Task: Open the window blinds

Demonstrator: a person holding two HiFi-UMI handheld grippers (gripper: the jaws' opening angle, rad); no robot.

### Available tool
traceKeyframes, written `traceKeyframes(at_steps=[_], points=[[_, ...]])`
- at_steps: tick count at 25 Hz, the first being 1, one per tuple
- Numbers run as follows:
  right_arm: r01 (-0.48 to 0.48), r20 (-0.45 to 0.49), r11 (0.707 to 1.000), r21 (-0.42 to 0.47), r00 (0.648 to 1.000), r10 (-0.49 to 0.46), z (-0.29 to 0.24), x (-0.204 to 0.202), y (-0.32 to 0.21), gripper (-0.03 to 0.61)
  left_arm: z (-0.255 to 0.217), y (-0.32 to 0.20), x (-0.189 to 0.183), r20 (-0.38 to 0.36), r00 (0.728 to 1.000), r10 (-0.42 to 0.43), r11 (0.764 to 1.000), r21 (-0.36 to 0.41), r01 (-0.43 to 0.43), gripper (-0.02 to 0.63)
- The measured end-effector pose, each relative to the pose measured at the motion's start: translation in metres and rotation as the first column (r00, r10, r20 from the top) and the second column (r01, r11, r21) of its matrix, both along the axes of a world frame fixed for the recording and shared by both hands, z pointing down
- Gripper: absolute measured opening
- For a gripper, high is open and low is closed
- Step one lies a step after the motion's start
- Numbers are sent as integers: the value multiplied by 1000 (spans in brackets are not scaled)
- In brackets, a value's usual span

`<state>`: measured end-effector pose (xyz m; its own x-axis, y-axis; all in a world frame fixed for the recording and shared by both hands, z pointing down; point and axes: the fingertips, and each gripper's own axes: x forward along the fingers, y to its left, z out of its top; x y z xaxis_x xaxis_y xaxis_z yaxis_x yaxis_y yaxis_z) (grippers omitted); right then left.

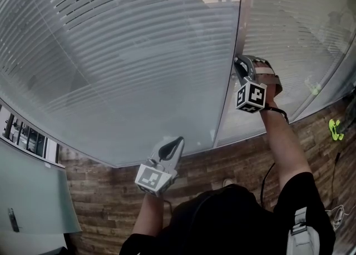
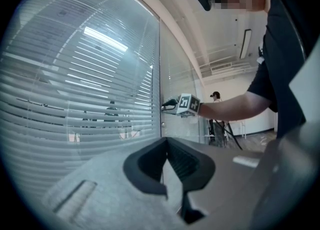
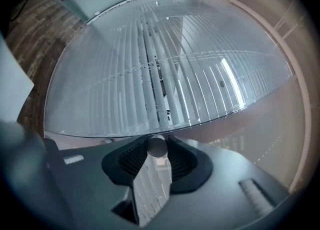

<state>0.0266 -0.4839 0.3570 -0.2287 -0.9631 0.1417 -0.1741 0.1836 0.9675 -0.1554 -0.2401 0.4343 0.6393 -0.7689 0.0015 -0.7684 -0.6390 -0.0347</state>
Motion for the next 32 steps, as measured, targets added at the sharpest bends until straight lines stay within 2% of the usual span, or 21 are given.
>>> traceKeyframes(at_steps=[3, 7, 10, 13, 19, 26, 30, 32], points=[[0, 44, 1000, -12, 999, 1, -2, -1, 1, 127, 2, -1, -1, -2, 1000, -2, 1000, 3, 2, 3], [-12, 161, 999, -40, 987, 18, -7, -1, 3, 127, 2, 0, -1, 2, 1000, -1, 1000, 2, 1, 3], [-15, 255, 998, -64, 967, 31, -9, 2, 2, 127, 5, 0, -3, 0, 1000, -3, 1000, 3, 3, 3], [-14, 361, 996, -90, 931, 46, -12, 3, 2, 127, 4, 2, -3, 0, 1000, -1, 1000, -7, 1, 3], [13, 559, 989, -145, 826, 71, -11, 8, -2, 127, -1, 3, 0, 6, 1000, 7, 1000, -26, -7, 5], [29, 713, 984, -176, 693, 107, -13, 11, -4, 127, 3, 2, -2, 5, 1000, 7, 1000, 3, -7, 3], [48, 800, 980, -191, 586, 127, -9, 14, -6, 127, 4, 3, -2, 6, 1000, 3, 1000, -22, -3, 3], [56, 835, 979, -198, 533, 139, -8, 16, -8, 127, 11, 1, -6, 5, 1000, 0, 1000, -8, 0, 3]])
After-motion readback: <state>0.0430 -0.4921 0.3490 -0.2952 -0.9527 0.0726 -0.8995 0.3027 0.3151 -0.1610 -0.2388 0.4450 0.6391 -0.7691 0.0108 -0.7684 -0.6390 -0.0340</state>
